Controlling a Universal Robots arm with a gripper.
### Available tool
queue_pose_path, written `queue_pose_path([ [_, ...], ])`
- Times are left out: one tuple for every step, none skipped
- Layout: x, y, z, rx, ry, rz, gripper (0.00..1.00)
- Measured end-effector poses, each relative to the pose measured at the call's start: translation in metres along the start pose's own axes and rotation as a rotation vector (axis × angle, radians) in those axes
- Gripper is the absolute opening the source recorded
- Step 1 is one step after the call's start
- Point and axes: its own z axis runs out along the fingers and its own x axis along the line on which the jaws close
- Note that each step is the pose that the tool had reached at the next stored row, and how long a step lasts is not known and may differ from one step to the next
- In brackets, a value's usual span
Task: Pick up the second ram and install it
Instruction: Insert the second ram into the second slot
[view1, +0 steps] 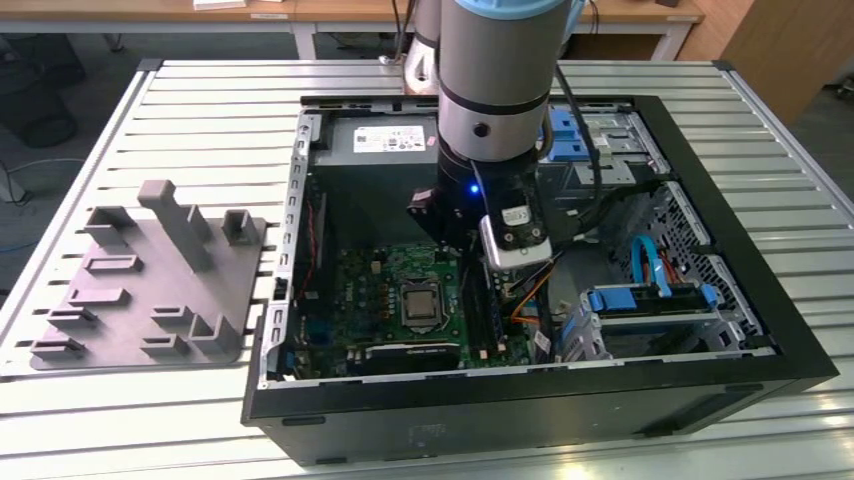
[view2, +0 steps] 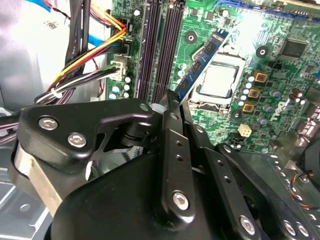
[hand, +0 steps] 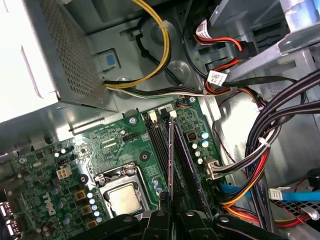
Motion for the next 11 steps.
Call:
queue_pose_path([
  [0.0000,0.0000,0.0000,0.0002,0.0000,0.005,0.14],
  [0.0000,0.0000,0.0001,0.0004,0.0000,0.011,0.14],
  [0.0000,0.0000,0.0001,0.0006,0.0000,0.016,0.14],
  [0.0000,0.0000,0.0001,0.0008,0.0000,0.021,0.14],
  [0.0000,0.0000,0.0001,0.0011,0.0000,0.027,0.14],
  [0.0000,0.0000,0.0002,0.0012,-0.0001,0.032,0.14],
  [0.0000,0.0000,0.0002,0.0014,-0.0001,0.037,0.14],
  [0.0000,0.0000,0.0002,0.0016,-0.0001,0.042,0.14],
  [0.0000,0.0000,0.0002,0.0018,-0.0001,0.047,0.14],
  [0.0000,0.0000,0.0002,0.0020,-0.0001,0.052,0.14],
  [0.0000,0.0000,0.0003,0.0021,-0.0001,0.058,0.14],
])
